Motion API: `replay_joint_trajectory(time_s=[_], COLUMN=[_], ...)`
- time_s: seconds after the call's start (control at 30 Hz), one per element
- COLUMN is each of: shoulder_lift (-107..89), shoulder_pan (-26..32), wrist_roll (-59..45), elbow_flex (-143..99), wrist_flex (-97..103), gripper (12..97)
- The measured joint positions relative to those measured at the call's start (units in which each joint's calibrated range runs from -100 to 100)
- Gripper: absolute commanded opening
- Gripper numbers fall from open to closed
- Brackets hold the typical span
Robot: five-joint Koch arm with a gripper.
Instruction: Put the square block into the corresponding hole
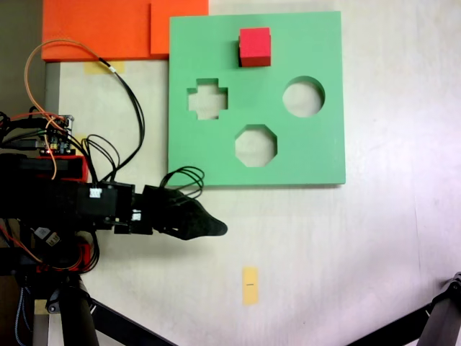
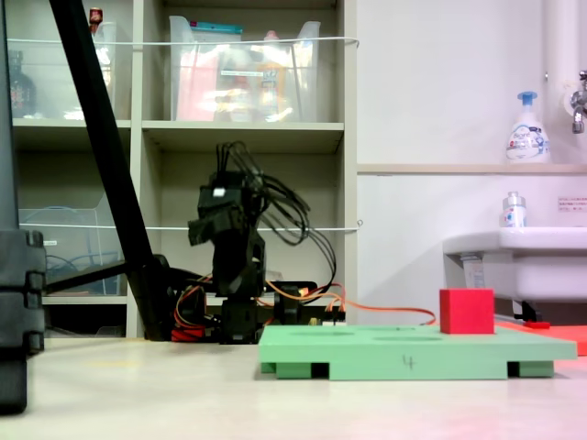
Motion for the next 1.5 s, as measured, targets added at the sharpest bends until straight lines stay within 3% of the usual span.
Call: replay_joint_trajectory(time_s=[0.1,0.2,0.3,0.8,1.0,1.5], shoulder_lift=[0.00,-0.27,-0.27,-0.27,-0.27,-0.27], shoulder_pan=[0.00,0.05,0.10,0.78,1.07,2.20], wrist_roll=[-1.32,-3.17,-4.15,-8.50,-12.21,-16.17], elbow_flex=[-17.83,-31.65,-35.67,-38.22,-38.12,-38.22], wrist_flex=[10.96,35.63,46.40,44.15,43.56,43.47], gripper=[50.9,49.0,48.1,46.5,51.8,48.6])
